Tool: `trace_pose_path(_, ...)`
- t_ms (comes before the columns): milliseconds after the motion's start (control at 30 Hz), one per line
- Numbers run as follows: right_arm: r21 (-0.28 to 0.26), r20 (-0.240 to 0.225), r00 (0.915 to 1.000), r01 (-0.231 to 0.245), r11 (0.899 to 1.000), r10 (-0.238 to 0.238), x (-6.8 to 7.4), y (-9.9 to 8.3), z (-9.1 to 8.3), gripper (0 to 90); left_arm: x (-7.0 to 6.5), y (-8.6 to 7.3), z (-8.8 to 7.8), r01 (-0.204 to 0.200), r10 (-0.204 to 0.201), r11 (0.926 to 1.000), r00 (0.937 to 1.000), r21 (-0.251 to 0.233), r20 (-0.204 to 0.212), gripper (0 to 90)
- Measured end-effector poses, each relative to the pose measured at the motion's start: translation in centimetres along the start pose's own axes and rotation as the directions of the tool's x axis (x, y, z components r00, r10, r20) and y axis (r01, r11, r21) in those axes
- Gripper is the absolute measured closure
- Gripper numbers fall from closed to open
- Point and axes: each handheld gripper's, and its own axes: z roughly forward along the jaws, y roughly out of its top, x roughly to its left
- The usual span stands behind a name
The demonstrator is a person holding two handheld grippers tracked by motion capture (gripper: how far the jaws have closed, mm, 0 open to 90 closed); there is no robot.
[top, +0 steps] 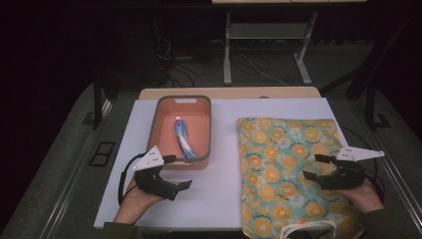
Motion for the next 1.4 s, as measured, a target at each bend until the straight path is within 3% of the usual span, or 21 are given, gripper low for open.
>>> trace_pose_path(467, 0.002, 0.004, 1.0000, -0.001, 1.000, 0.001, 0.0, -0.1, 0.2, 18.4, -1.9, -0.2, 2.2, -0.032, 0.028, 0.9978, 0.9972, 0.057, 0.070, 15.2)
trace_pose_path(700, 0.007, 0.002, 1.0000, 0.000, 1.000, 0.000, 0.1, -0.1, 0.4, 18.3, -2.6, -0.3, 3.7, -0.043, 0.035, 0.9966, 0.9926, 0.070, 0.116, 27.5)
trace_pose_path(867, 0.010, -0.003, 1.0000, 0.003, 1.000, -0.003, 0.1, -0.1, 0.5, 18.4, -3.3, 0.3, 5.2, -0.074, 0.062, 0.9946, 0.9874, 0.073, 0.146, 33.7)
trace_pose_path(1400, 0.016, -0.006, 1.0000, 0.005, 1.000, -0.005, 0.2, -0.2, 0.6, 18.4, -5.7, 1.0, 11.2, -0.094, 0.064, 0.9872, 0.9732, 0.129, 0.221, 34.2)
